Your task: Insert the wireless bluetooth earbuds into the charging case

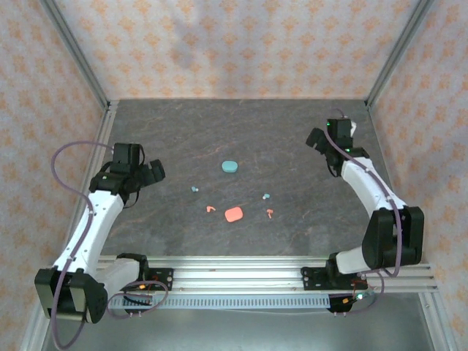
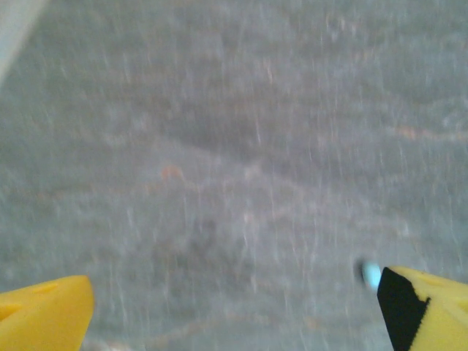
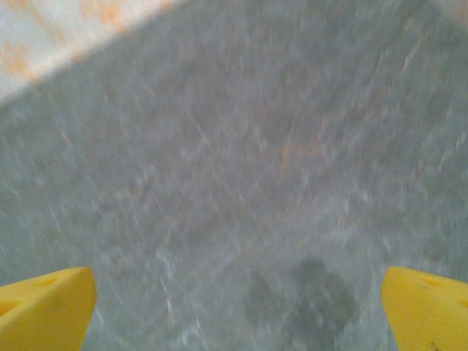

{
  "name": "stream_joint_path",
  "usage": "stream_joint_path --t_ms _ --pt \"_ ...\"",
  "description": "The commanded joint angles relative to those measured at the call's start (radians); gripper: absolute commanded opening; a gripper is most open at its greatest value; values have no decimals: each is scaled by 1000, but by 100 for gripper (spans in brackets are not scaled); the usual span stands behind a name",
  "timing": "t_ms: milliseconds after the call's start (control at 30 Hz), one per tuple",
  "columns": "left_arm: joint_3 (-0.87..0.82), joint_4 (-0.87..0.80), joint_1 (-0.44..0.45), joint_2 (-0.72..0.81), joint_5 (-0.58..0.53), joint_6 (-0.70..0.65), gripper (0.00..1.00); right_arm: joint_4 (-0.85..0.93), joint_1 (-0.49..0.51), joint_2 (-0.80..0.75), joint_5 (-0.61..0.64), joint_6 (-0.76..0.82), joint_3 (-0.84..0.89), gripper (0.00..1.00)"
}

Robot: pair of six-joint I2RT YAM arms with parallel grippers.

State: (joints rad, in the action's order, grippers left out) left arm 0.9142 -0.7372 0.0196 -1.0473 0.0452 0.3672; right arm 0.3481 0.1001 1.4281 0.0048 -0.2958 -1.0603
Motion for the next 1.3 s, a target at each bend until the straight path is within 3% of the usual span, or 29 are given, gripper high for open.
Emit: stream_joint_path --t_ms 0,133,333,533,700,867,1267 --pt "-47 -192 2 59 138 96 100 255 90 34 -4 -46 -40 100" --pt "-140 -183 33 142 220 204 100 334 239 101 -37 -66 -120 92" --pt "-199 -125 219 177 160 315 99 473 499 230 -65 -76 -275 84" --pt "-182 -92 317 92 126 328 98 531 652 331 -128 -101 -358 73" --pt "-170 -57 371 47 108 340 98 576 730 391 -162 -104 -389 70" --pt "-159 -26 436 -25 105 347 98 585 778 416 -183 -111 -382 74" --pt "-108 8 582 -167 44 400 100 620 813 521 -237 -55 -430 80"
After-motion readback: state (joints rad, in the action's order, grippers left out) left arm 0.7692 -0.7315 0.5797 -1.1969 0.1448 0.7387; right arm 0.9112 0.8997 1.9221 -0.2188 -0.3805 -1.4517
